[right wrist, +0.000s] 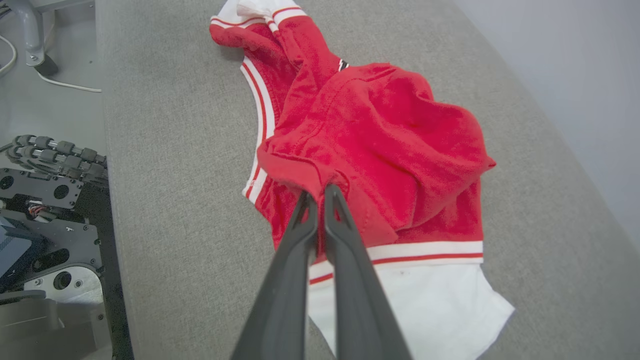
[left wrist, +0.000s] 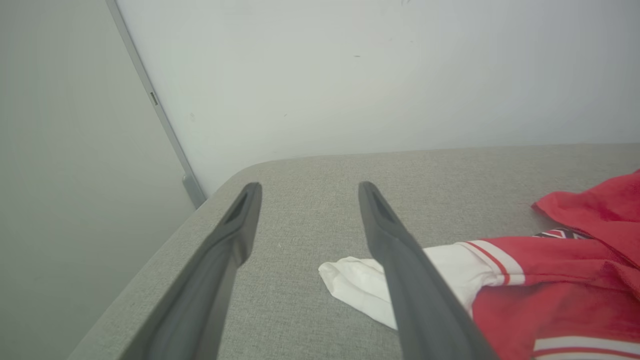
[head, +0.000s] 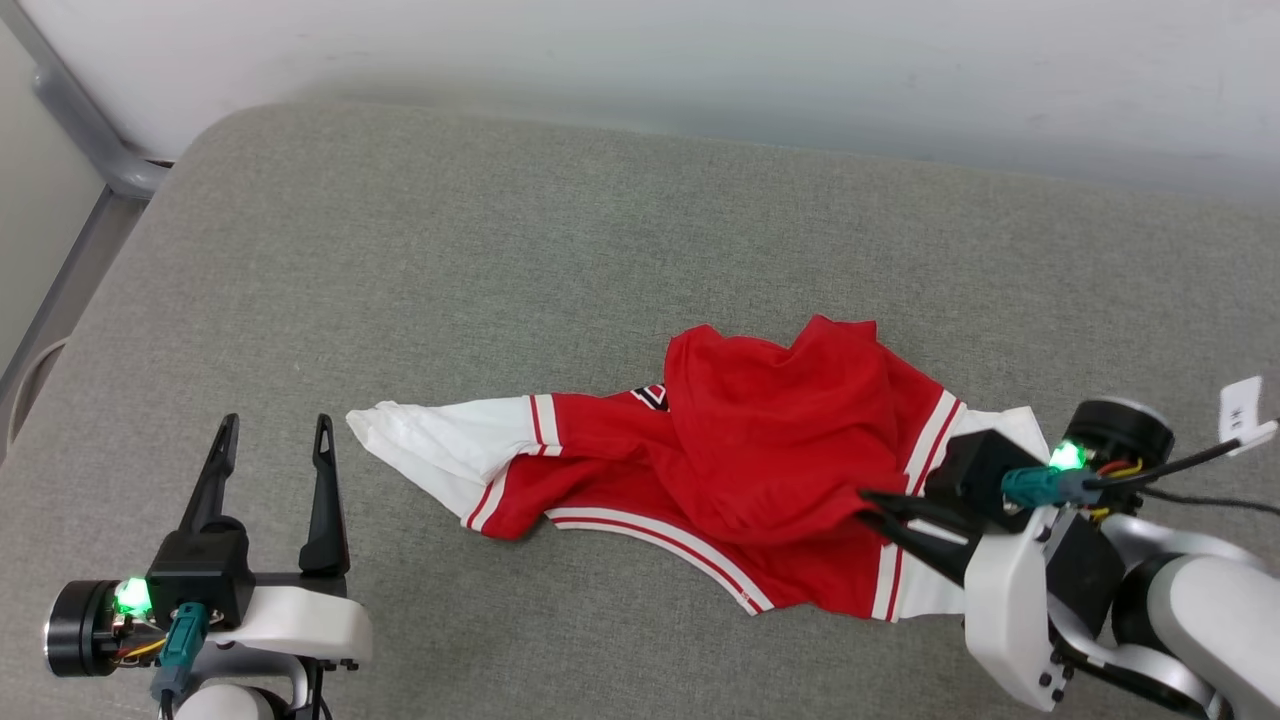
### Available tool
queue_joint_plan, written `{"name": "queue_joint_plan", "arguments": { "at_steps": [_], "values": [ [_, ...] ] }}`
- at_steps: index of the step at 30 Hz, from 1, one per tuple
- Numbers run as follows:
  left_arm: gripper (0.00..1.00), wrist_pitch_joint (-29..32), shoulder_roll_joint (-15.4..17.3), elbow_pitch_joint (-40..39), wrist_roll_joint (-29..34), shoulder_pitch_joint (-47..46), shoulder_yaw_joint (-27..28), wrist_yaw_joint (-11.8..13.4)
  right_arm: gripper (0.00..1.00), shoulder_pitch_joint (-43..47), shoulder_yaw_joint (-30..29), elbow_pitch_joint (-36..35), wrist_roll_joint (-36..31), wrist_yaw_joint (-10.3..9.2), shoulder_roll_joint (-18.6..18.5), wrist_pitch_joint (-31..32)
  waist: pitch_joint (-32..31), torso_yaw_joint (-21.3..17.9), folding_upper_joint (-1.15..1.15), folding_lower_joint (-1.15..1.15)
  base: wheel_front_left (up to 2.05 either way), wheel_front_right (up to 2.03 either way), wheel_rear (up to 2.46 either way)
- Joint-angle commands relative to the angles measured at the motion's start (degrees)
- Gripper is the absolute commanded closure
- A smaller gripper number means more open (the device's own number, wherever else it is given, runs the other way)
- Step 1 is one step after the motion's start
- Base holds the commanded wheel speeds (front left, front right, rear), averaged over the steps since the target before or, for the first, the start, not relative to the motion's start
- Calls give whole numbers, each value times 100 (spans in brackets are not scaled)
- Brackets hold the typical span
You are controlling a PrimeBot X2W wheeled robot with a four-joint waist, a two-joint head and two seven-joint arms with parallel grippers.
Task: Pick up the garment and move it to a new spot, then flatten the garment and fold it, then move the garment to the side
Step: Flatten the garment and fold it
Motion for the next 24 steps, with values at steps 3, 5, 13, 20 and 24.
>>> {"name": "queue_joint_plan", "arguments": {
  "at_steps": [3,5,13,20,24],
  "values": [
    [0,-14,-62,-31,86,76,43,-58,100,-155,-230,-181,-113,-7,87,15,5,29,0,0,0,0,0],
    [0,-14,-94,-52,105,52,56,-84,100,-230,-315,-233,-164,-7,131,44,40,63,0,0,0,0,0],
    [0,-14,-319,-209,195,-277,64,-219,100,-1502,-509,362,-188,-7,336,176,633,344,0,0,0,0,0],
    [0,-14,-651,-270,265,-712,47,-374,100,-3405,-146,1996,-330,-7,618,146,1386,721,0,0,0,0,0],
    [0,-14,-846,-303,306,-937,70,-484,100,-4204,-2,3189,-472,-7,795,38,1730,914,0,0,0,0,0]
  ]
}}
